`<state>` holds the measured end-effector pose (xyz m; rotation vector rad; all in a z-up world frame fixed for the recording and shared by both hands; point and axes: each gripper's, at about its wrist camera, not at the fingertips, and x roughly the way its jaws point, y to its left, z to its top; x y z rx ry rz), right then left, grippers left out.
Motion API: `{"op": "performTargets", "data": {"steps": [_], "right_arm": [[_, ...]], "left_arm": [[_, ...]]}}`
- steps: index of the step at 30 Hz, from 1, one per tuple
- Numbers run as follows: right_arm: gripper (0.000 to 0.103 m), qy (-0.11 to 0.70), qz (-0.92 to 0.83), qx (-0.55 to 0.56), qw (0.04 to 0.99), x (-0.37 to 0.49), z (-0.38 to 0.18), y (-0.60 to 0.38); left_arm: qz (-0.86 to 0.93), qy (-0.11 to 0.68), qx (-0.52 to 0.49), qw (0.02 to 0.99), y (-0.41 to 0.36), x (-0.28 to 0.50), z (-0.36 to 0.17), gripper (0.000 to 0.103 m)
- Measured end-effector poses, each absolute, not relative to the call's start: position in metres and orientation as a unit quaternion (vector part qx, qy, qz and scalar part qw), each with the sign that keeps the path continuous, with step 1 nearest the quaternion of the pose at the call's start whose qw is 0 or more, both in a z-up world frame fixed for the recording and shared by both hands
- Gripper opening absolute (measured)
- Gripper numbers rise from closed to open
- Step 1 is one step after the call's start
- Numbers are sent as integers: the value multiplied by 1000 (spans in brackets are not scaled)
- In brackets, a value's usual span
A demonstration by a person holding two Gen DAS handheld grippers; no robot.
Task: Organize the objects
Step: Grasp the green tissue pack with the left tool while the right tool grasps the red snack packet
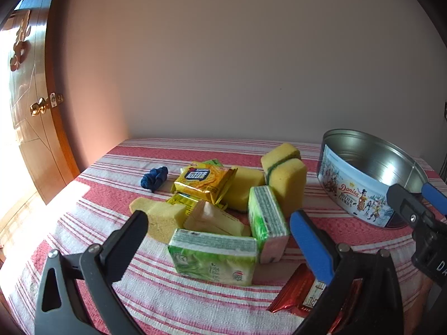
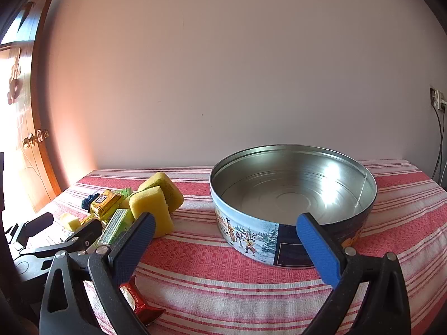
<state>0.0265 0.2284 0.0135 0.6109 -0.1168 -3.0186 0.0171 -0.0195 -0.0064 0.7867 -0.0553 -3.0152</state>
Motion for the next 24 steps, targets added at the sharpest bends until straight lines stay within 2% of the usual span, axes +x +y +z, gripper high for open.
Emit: {"op": "performTargets", "data": {"steps": [5, 9, 12, 19, 22, 24], "right_arm": [[101, -51, -955, 267, 122, 15, 0, 219], [83, -17, -930, 319, 181, 11, -10, 193], [78, 19, -910, 355, 215, 11, -21, 173], [76, 107, -885, 383, 242, 17, -34, 138], [60, 145, -874, 400, 234, 15, -44, 126], [44, 143, -874, 398, 239, 14, -44, 128]], "left_arm": [[-963, -60, 258, 45, -42, 36, -5, 103], [-960, -52, 272, 50, -62, 42, -6, 103], [-958, -50, 278, 49, -70, 46, -6, 103], [-956, -54, 284, 46, -75, 44, -9, 103], [-952, -43, 302, 22, -72, 39, -12, 103], [-948, -34, 317, 5, -68, 33, -14, 103]]}}
